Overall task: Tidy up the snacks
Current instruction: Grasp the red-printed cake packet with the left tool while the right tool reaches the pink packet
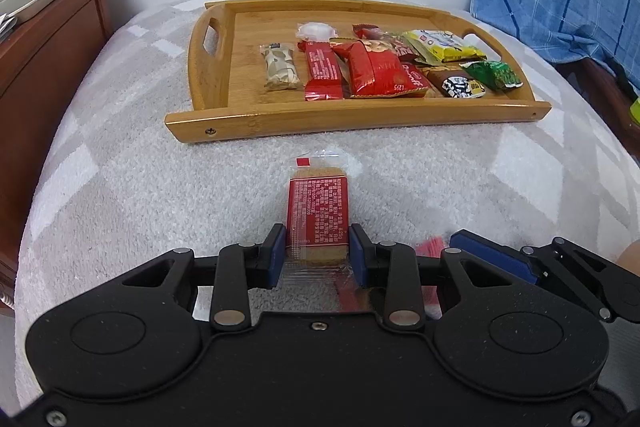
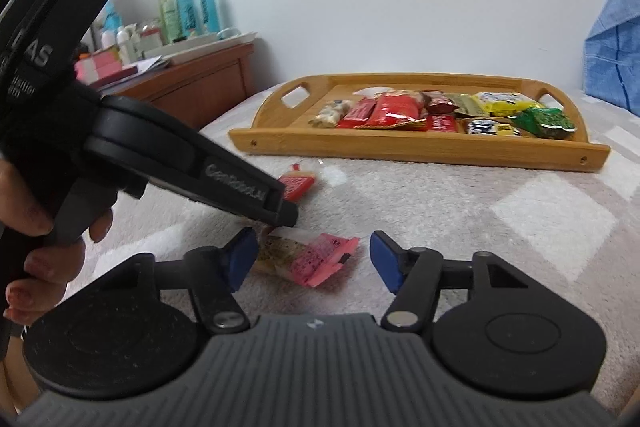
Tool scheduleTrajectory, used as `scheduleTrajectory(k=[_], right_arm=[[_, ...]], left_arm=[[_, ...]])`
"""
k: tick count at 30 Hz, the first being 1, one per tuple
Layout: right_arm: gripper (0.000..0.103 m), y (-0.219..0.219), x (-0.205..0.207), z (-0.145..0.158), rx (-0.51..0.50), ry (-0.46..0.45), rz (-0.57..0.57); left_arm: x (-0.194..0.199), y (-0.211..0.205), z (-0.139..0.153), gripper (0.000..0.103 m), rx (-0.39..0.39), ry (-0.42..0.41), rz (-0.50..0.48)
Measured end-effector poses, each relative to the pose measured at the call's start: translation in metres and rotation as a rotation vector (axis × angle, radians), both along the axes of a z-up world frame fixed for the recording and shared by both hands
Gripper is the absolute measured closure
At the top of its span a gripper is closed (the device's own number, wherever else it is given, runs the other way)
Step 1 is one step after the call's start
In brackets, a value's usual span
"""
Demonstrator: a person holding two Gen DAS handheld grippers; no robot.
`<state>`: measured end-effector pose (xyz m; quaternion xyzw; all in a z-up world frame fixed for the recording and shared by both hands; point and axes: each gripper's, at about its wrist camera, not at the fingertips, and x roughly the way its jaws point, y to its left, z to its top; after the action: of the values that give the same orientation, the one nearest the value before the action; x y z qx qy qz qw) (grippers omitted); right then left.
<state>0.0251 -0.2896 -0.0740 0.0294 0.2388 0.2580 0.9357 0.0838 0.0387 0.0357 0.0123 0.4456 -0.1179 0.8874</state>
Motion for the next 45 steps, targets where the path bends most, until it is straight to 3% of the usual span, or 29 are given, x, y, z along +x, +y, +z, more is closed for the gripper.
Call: scheduleTrajectory(k=[6,12,16,27,30,36,38,40,44,45], right_arm=[[0.045,-0.014,0.004,0.002,0.055,0.013,-0.1],[0.044,-0.03,0.015,0.0,0.092,0.049,-0.222],[0.032,-0.032,0.016,0.002,0.105,0.031,-0.219],[0.025,-0.005,0.02,0.002,0.007,-0.012,-0.166],[0.042,-0.001,0.025,0.0,-0.024,0.004,-0.163],[0.056,-0.009,0.023,0.003,0.026,-0.007,-0.177],[0.076,-0.014,0.021,0.006,0.044,-0.021,-0.19],[0.087,-0.021,0.02,0.01,0.062,-0.037,-0.21],[0.084,-0.03,0.027,0.012,0.069,-0.006,-0.229],[0.076,-0.031,0.028,0.012,0.07,0.002,-0.234]], left_arm=[[-0.001,-0.001,0.002,0.071,0.006,-0.003,0.0],[0.0,-0.002,0.001,0.071,0.003,0.0,0.006],[0.0,-0.001,0.002,0.071,0.005,-0.004,0.009],[0.006,0.009,0.01,0.071,-0.007,-0.027,0.043],[0.006,0.008,0.01,0.071,-0.008,-0.031,0.038],[0.005,0.007,0.016,0.071,-0.019,-0.051,0.046],[0.005,0.008,0.02,0.071,-0.021,-0.065,0.052],[0.006,0.009,0.025,0.071,-0.024,-0.075,0.054],[0.008,0.01,0.03,0.071,-0.021,-0.087,0.064],[0.008,0.011,0.03,0.071,-0.023,-0.086,0.066]])
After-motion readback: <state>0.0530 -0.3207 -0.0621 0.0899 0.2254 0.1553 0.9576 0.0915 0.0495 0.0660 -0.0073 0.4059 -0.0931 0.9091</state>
